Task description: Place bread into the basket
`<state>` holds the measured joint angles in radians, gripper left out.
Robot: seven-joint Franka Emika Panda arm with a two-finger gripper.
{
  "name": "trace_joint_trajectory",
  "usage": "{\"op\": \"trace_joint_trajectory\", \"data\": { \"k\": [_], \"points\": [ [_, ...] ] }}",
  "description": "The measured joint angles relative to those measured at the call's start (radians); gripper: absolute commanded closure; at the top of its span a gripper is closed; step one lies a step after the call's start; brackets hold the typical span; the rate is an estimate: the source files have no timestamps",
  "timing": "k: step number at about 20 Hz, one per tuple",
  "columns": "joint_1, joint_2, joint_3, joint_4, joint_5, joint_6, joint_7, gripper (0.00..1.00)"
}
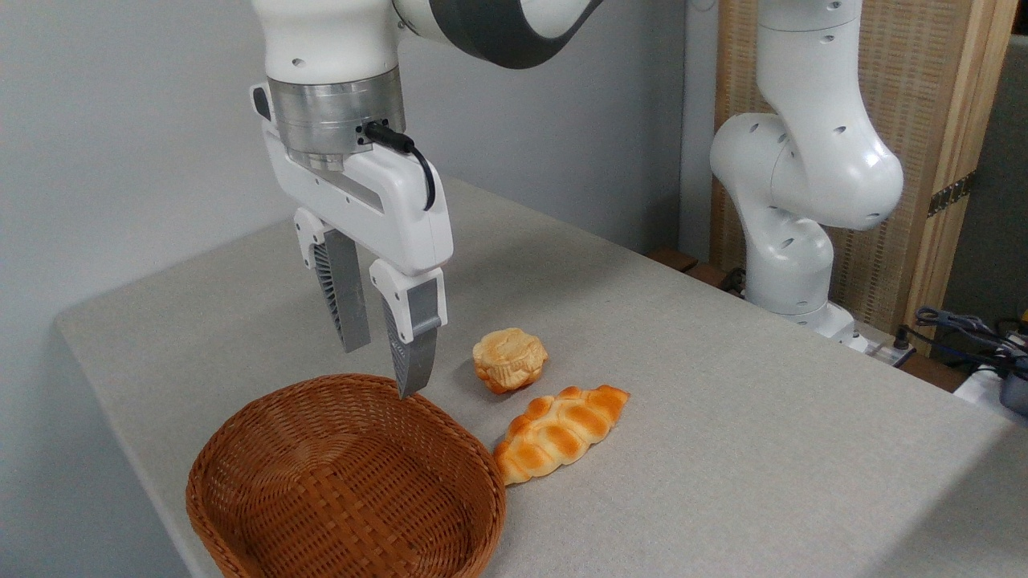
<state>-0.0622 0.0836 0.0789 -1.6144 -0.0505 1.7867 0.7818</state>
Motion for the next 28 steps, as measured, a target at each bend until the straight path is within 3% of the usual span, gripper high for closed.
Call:
{"op": "trace_joint_trajectory", "data": {
  "k": [13, 19, 25, 28],
  "points": [
    [-0.004, 0.000, -0.004, -0.001, 0.000, -0.003, 0.000, 0.00],
    [-0.016, -0.012, -0.013, -0.015, -0.002, -0.063, 0.000, 0.00],
    [-0.029, -0.120, -0.038, -0.185, -0.003, -0.075, 0.000, 0.00],
    [-0.059, -0.155, -0.047, -0.283, -0.003, -0.075, 0.000, 0.00]
  ]
}}
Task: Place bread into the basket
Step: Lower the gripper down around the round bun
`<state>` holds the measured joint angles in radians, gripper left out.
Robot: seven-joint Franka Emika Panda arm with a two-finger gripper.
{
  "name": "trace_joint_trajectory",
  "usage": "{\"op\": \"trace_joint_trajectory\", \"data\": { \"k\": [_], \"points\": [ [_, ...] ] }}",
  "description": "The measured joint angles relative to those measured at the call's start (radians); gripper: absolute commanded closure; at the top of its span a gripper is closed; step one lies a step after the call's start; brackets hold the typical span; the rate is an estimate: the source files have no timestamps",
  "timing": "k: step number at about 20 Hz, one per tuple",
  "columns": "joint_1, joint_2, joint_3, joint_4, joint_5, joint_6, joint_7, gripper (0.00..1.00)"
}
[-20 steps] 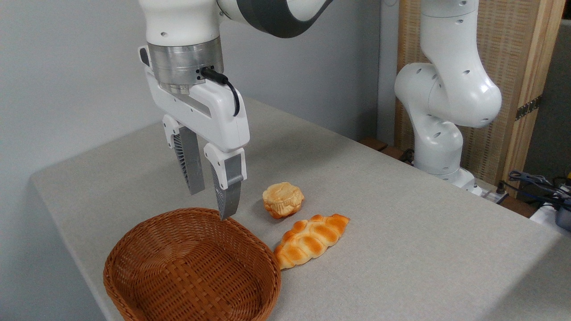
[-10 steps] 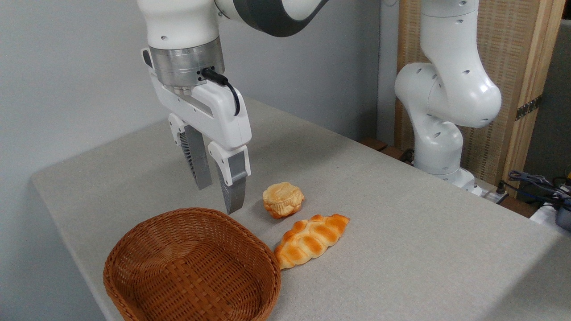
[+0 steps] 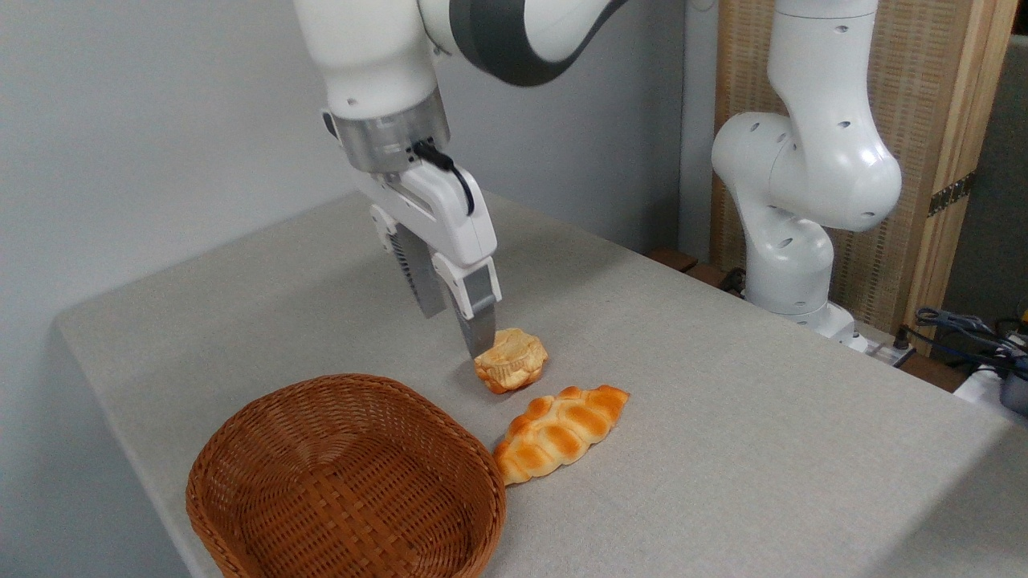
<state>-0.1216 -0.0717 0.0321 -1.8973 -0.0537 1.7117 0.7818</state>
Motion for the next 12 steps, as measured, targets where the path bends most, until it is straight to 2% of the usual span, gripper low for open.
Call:
{"op": "trace_joint_trajectory", "data": {
  "k": [6, 12],
  "points": [
    [-0.069, -0.009, -0.002, -0.121, 0.000, 0.002, 0.000, 0.00],
    [-0.104, -0.007, -0.004, -0.188, 0.000, 0.004, 0.000, 0.00]
  ]
}}
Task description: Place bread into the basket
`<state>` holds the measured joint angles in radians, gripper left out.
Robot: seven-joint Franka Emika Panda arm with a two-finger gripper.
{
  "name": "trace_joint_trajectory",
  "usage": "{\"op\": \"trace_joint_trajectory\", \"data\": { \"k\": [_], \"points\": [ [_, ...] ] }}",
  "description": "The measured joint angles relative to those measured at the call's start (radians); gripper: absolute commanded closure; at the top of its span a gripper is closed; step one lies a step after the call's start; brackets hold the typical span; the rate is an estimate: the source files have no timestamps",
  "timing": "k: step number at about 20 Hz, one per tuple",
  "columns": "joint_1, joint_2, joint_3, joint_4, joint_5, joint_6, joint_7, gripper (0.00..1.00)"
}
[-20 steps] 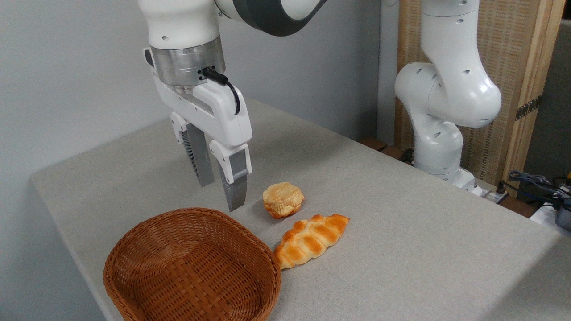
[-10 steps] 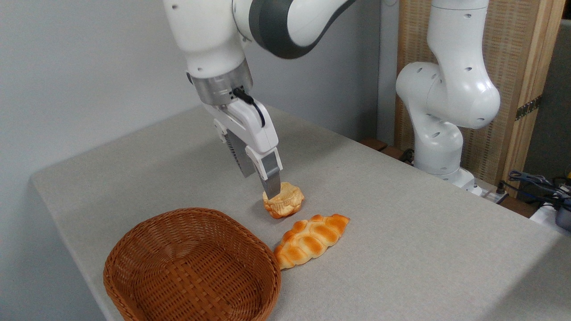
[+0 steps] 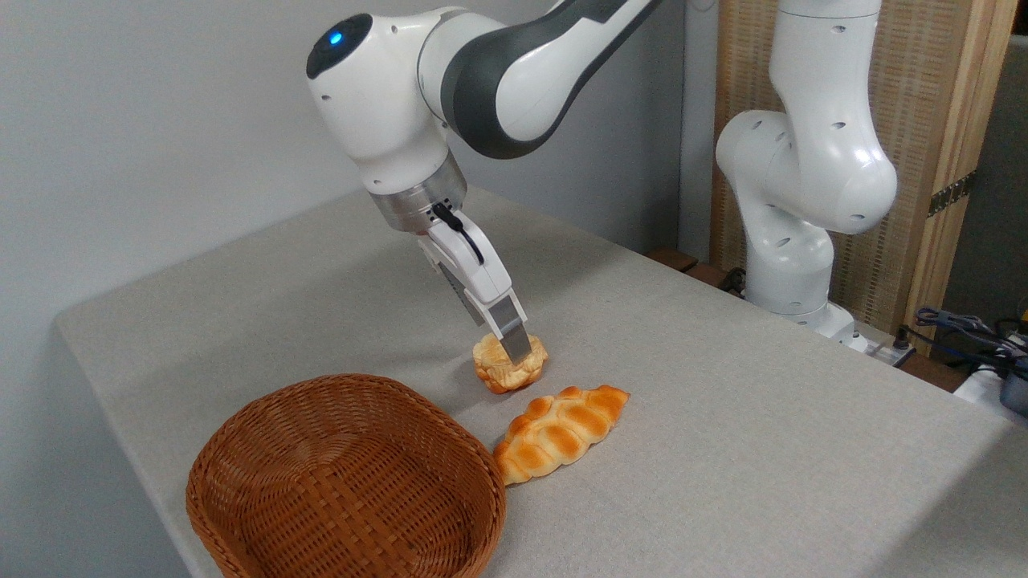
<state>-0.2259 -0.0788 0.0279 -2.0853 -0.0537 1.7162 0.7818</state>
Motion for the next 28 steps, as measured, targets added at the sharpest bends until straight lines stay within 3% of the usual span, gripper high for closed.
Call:
{"op": "trace_joint_trajectory", "data": {
  "k": [11, 14, 15, 28],
  "points": [
    [-0.005, 0.053, -0.013, -0.011, 0.036, 0.032, 0.000, 0.03],
    [-0.008, 0.061, -0.016, -0.011, 0.037, 0.035, 0.000, 0.47],
    [-0.008, 0.061, -0.016, -0.011, 0.037, 0.035, 0.000, 0.55],
    [-0.008, 0.056, -0.028, -0.002, 0.037, 0.035, 0.000, 0.54]
  ]
}}
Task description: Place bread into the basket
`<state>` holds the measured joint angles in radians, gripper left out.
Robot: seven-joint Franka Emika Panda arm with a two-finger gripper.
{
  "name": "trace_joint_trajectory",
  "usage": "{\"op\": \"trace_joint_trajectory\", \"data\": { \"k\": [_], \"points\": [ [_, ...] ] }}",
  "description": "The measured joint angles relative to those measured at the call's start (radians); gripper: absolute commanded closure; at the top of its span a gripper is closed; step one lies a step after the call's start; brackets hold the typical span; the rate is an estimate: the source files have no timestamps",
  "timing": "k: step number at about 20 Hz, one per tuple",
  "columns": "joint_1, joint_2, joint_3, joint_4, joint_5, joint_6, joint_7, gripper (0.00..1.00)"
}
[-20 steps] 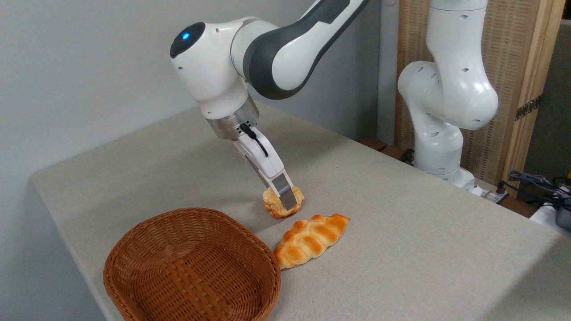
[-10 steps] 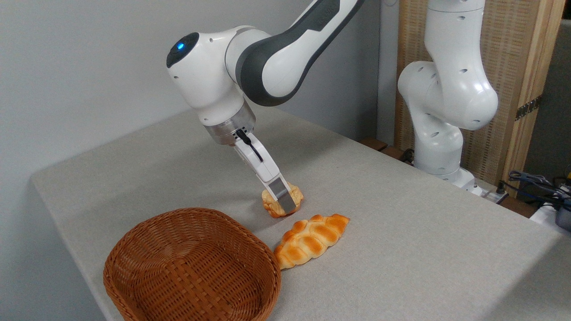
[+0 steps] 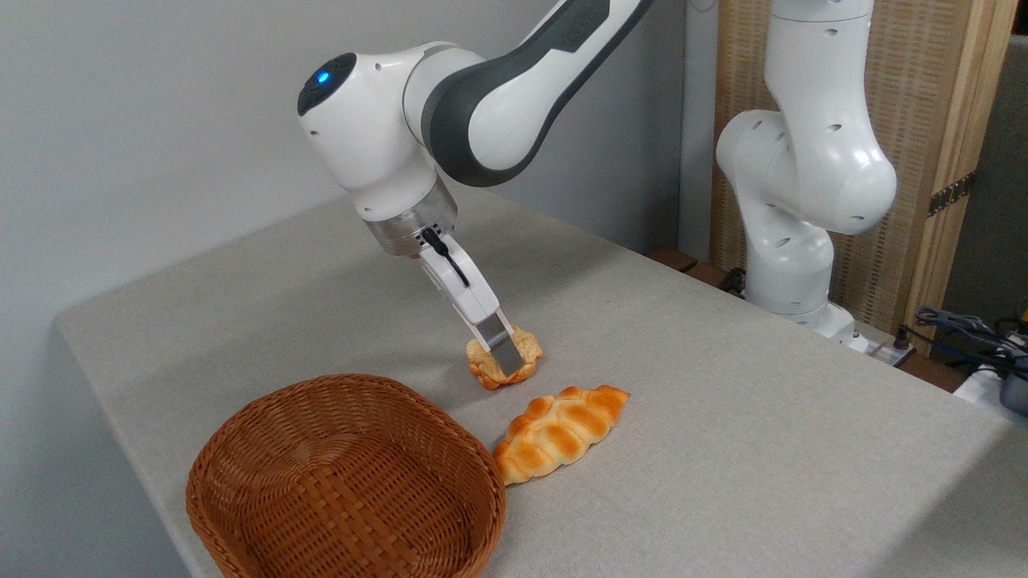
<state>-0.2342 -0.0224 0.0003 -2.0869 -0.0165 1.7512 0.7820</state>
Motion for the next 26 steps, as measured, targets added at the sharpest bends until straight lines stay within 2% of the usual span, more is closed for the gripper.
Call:
{"op": "trace_joint_trajectory", "data": {
  "k": [5, 9, 12, 13, 15, 17, 22, 26],
  "points": [
    [0.000, -0.019, -0.002, 0.076, -0.002, 0.000, 0.000, 0.49],
    [0.000, -0.025, -0.002, 0.162, -0.028, 0.009, 0.000, 0.45],
    [0.004, -0.019, 0.005, 0.200, -0.029, 0.104, 0.000, 0.43],
    [0.007, -0.014, 0.008, 0.205, -0.030, 0.147, 0.000, 0.39],
    [0.011, 0.003, 0.012, 0.207, -0.030, 0.224, 0.000, 0.17],
    [0.013, 0.019, 0.021, 0.208, -0.031, 0.278, -0.001, 0.00],
    [0.019, 0.069, 0.057, 0.209, -0.031, 0.424, -0.002, 0.00],
    [0.019, 0.099, 0.061, 0.210, -0.031, 0.442, -0.002, 0.00]
  ]
}}
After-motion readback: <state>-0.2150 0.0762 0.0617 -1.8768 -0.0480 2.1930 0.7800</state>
